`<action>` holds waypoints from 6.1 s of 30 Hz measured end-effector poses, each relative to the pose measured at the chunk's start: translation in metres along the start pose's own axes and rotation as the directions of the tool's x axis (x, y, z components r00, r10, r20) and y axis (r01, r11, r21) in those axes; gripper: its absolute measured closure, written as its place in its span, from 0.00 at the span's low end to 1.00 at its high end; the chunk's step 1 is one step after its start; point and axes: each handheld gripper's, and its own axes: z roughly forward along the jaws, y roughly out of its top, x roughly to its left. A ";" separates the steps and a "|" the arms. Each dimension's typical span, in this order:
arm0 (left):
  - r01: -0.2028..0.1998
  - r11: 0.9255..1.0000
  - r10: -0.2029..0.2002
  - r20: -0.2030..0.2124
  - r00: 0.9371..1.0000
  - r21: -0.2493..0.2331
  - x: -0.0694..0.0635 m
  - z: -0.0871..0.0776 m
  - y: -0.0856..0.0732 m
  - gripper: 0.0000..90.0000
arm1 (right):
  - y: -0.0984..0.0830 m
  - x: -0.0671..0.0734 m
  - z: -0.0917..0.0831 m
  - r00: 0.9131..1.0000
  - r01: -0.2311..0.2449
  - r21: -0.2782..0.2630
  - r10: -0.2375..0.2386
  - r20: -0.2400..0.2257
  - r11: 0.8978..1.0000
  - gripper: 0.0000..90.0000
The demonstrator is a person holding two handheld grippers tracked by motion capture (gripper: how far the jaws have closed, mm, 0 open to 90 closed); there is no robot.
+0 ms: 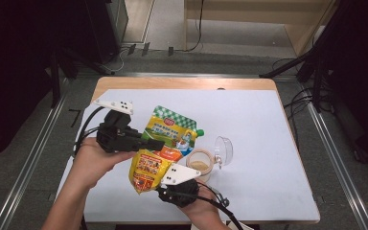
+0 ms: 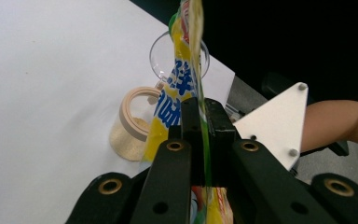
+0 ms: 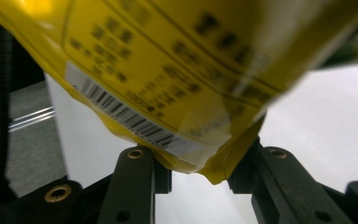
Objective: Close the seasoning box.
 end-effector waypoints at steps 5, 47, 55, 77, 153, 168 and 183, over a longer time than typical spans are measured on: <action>0.003 1.000 -0.003 -0.009 1.000 0.012 0.001 0.015 0.000 0.98 | 0.000 0.006 -0.002 0.999 -0.003 0.005 0.003 -0.035 1.000 0.78; 0.168 0.968 -0.157 -0.070 0.985 0.184 0.019 0.069 0.016 0.74 | 0.005 0.020 0.002 0.982 -0.071 0.020 0.073 -0.174 0.997 0.74; 0.180 0.963 -0.163 -0.099 0.982 0.201 0.018 0.075 0.031 0.70 | 0.015 0.011 -0.002 0.984 -0.080 -0.010 0.077 -0.162 0.997 0.74; 0.170 0.956 -0.161 -0.057 0.985 0.239 0.021 0.075 0.041 0.71 | 0.026 0.006 -0.004 0.991 -0.038 -0.001 0.037 -0.127 0.999 0.75; 0.177 0.962 -0.168 -0.063 0.984 0.208 0.028 0.075 0.038 0.69 | 0.029 -0.001 0.000 0.983 -0.102 -0.005 0.100 -0.152 0.995 0.76; 0.173 0.964 -0.164 -0.059 0.985 0.204 0.027 0.073 0.038 0.69 | 0.030 0.002 -0.002 0.984 -0.104 -0.010 0.102 -0.148 0.994 0.75; 0.161 0.964 -0.151 -0.064 0.986 0.210 0.026 0.074 0.038 0.69 | 0.029 0.002 -0.001 0.984 -0.104 -0.006 0.102 -0.146 0.995 0.75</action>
